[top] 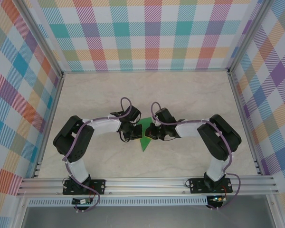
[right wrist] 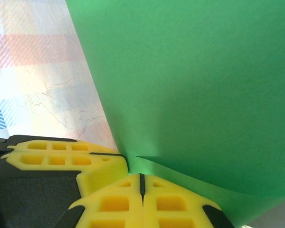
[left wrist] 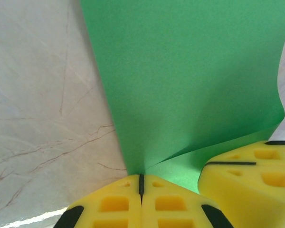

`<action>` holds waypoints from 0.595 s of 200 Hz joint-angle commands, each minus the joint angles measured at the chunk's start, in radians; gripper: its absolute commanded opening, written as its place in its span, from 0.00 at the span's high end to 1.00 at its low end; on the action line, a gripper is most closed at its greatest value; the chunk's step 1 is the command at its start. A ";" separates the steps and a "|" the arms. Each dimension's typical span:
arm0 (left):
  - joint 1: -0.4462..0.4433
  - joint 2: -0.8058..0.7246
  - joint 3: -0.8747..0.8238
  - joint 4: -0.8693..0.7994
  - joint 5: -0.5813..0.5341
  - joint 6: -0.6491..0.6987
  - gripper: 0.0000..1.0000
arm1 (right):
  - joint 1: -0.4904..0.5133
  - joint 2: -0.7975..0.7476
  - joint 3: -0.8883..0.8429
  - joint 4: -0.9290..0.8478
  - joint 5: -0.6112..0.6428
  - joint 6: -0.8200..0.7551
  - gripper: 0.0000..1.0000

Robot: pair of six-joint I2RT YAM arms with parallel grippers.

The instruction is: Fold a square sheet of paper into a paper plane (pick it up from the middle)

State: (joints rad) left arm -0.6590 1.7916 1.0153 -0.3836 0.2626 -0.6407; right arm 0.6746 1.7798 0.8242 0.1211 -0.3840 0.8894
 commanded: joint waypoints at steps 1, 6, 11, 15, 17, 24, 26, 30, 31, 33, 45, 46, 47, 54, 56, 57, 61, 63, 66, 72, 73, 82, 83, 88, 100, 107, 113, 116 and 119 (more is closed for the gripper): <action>-0.004 0.092 -0.053 -0.183 -0.166 0.030 1.00 | -0.014 0.032 -0.020 0.022 -0.012 -0.037 0.98; -0.004 0.092 -0.053 -0.187 -0.172 0.031 1.00 | -0.018 0.035 -0.021 0.021 -0.013 -0.037 0.98; -0.005 0.092 -0.053 -0.191 -0.177 0.033 1.00 | -0.021 0.039 -0.023 0.021 -0.012 -0.038 0.98; -0.005 0.092 -0.053 -0.194 -0.183 0.036 1.00 | -0.024 0.042 -0.023 0.019 -0.007 -0.039 0.98; -0.005 0.092 -0.052 -0.197 -0.185 0.035 1.00 | -0.025 0.042 -0.025 0.018 -0.007 -0.039 0.98; -0.005 0.092 -0.052 -0.203 -0.194 0.037 1.00 | -0.032 0.045 -0.025 0.012 0.001 -0.040 0.98; -0.005 0.092 -0.051 -0.204 -0.196 0.037 1.00 | -0.033 0.046 -0.025 0.009 0.002 -0.040 0.98; -0.005 0.094 -0.052 -0.206 -0.200 0.038 1.00 | -0.036 0.046 -0.025 0.004 0.006 -0.041 0.98; -0.005 0.094 -0.052 -0.205 -0.201 0.038 1.00 | -0.037 0.047 -0.024 0.004 0.007 -0.041 0.98; -0.005 0.094 -0.053 -0.205 -0.202 0.038 1.00 | -0.039 0.046 -0.025 0.001 0.009 -0.042 0.98; -0.005 0.099 -0.061 -0.196 -0.204 0.039 1.00 | -0.049 0.047 -0.025 -0.014 0.025 -0.044 0.98; -0.005 0.100 -0.062 -0.195 -0.203 0.039 1.00 | -0.050 0.047 -0.025 -0.015 0.026 -0.044 0.98; -0.005 0.101 -0.062 -0.194 -0.204 0.039 1.00 | -0.051 0.047 -0.024 -0.017 0.027 -0.044 0.98; -0.005 0.108 -0.068 -0.191 -0.206 0.040 1.00 | -0.058 0.047 -0.024 -0.025 0.033 -0.044 0.98; -0.006 0.109 -0.069 -0.189 -0.207 0.040 1.00 | -0.060 0.049 -0.024 -0.028 0.034 -0.044 0.98; -0.005 0.111 -0.069 -0.189 -0.207 0.039 1.00 | -0.061 0.049 -0.024 -0.029 0.035 -0.044 0.98; -0.005 0.117 -0.071 -0.190 -0.210 0.039 1.00 | -0.068 0.049 -0.021 -0.033 0.036 -0.044 0.98; -0.005 0.119 -0.072 -0.190 -0.209 0.039 1.00 | -0.070 0.050 -0.021 -0.035 0.036 -0.045 0.98; -0.005 0.123 -0.073 -0.191 -0.211 0.041 1.00 | -0.075 0.050 -0.021 -0.036 0.037 -0.046 0.98; -0.005 0.131 -0.075 -0.192 -0.212 0.041 1.00 | -0.083 0.048 -0.021 -0.039 0.037 -0.050 0.98; -0.005 0.131 -0.076 -0.192 -0.212 0.041 1.00 | -0.084 0.048 -0.022 -0.038 0.036 -0.051 0.98; -0.005 0.138 -0.077 -0.192 -0.215 0.041 1.00 | -0.097 0.046 -0.020 -0.044 0.040 -0.058 0.97; -0.005 0.139 -0.078 -0.192 -0.216 0.041 1.00 | -0.099 0.046 -0.020 -0.044 0.039 -0.060 0.98; -0.005 0.142 -0.080 -0.194 -0.219 0.041 1.00 | -0.107 0.046 -0.019 -0.044 0.040 -0.063 0.97; -0.005 0.144 -0.080 -0.199 -0.228 0.040 1.00 | -0.128 0.044 -0.016 -0.053 0.040 -0.074 0.98; -0.006 0.141 -0.080 -0.202 -0.233 0.041 1.00 | -0.142 0.044 -0.013 -0.059 0.040 -0.080 0.97; -0.005 0.139 -0.077 -0.204 -0.237 0.041 1.00 | -0.154 0.042 -0.009 -0.065 0.040 -0.085 0.98; -0.005 0.138 -0.077 -0.204 -0.237 0.041 1.00 | -0.159 0.040 -0.008 -0.068 0.041 -0.087 0.97; -0.005 0.136 -0.077 -0.206 -0.237 0.041 1.00 | -0.164 0.038 -0.007 -0.071 0.041 -0.088 0.98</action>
State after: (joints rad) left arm -0.6666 1.8069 1.0248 -0.4061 0.2253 -0.6193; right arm 0.5674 1.8057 0.8173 0.1173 -0.4061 0.8497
